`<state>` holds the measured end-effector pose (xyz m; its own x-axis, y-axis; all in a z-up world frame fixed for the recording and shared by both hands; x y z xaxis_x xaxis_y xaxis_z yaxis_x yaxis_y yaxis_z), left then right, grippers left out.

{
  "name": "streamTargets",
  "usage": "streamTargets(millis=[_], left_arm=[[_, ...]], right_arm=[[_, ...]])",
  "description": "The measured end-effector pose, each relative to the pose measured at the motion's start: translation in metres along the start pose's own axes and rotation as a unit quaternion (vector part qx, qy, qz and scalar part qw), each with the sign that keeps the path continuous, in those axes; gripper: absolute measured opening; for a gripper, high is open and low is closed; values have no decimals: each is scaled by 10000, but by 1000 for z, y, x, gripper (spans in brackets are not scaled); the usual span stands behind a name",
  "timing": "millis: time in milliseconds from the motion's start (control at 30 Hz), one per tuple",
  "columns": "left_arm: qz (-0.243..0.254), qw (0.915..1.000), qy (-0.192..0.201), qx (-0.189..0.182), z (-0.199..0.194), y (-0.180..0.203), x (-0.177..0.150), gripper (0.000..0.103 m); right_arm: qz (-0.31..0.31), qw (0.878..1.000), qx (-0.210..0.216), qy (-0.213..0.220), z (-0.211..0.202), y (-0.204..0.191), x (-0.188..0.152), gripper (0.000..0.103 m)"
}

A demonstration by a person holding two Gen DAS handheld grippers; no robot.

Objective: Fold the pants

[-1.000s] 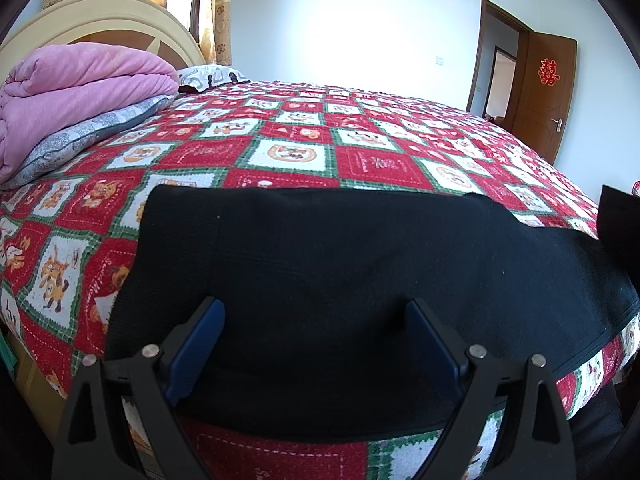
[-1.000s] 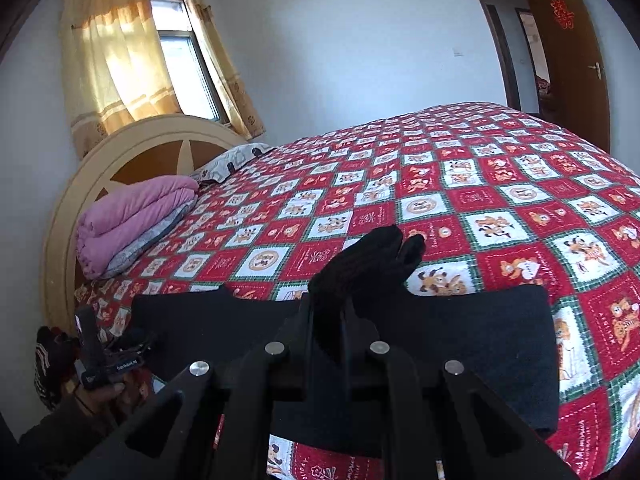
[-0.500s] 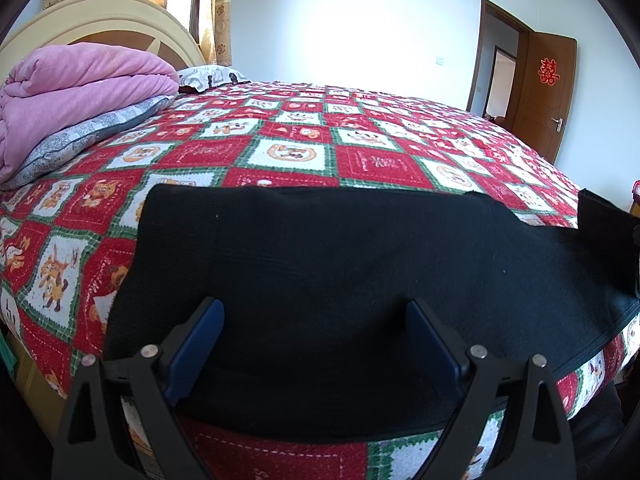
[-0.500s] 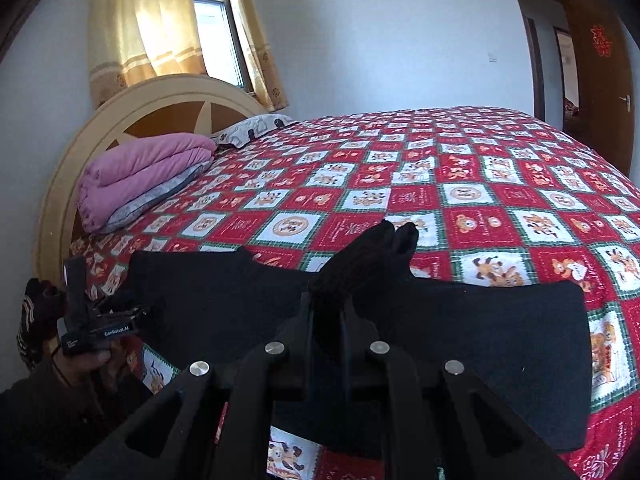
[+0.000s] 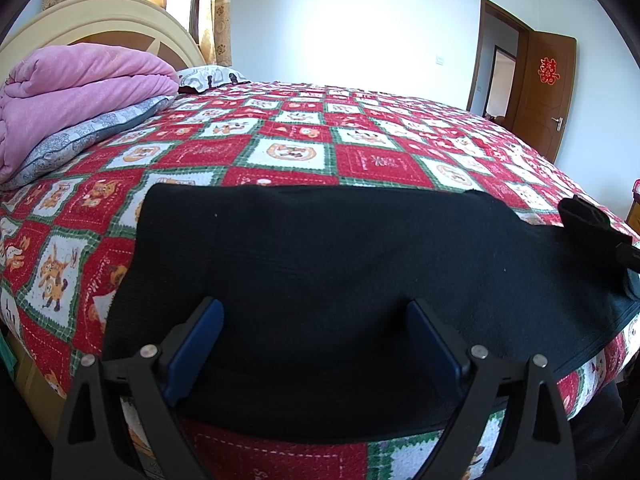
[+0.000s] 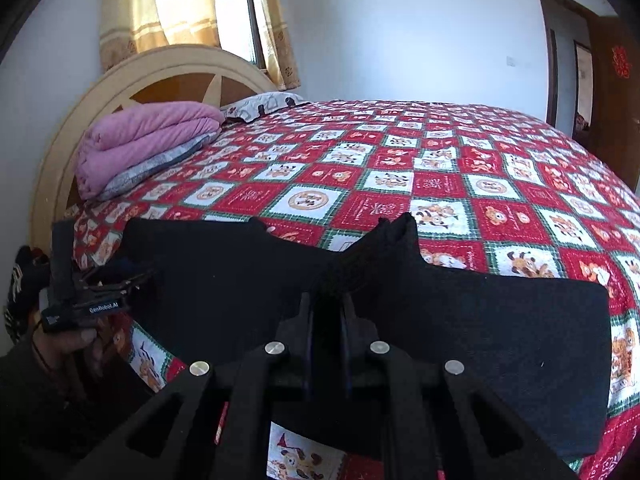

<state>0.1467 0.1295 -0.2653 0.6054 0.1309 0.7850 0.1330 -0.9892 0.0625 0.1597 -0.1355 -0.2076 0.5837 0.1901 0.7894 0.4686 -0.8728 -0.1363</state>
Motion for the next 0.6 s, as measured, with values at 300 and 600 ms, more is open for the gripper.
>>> streamTargets(millis=[300, 600], left_arm=[[12, 10000, -1, 10, 0, 0, 0, 96], [15, 10000, 1, 11, 1, 0, 0, 97]], right_arm=[[-383, 9991, -171, -41, 11, -16, -6, 11], [-596, 9976, -323, -113, 22, -22, -13, 11]])
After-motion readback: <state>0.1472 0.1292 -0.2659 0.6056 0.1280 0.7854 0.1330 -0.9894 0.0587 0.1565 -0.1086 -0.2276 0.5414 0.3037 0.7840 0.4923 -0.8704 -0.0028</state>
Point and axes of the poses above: each gripper's, at about its wrist camera, not at the fingertips, and z roughly the way its jaws point, y to its right, x to its top, the point moved 9 cm from there along z, roughly the way its jaws point, and after that the axes turned 4 degrees about z, right-handed, at the moved point
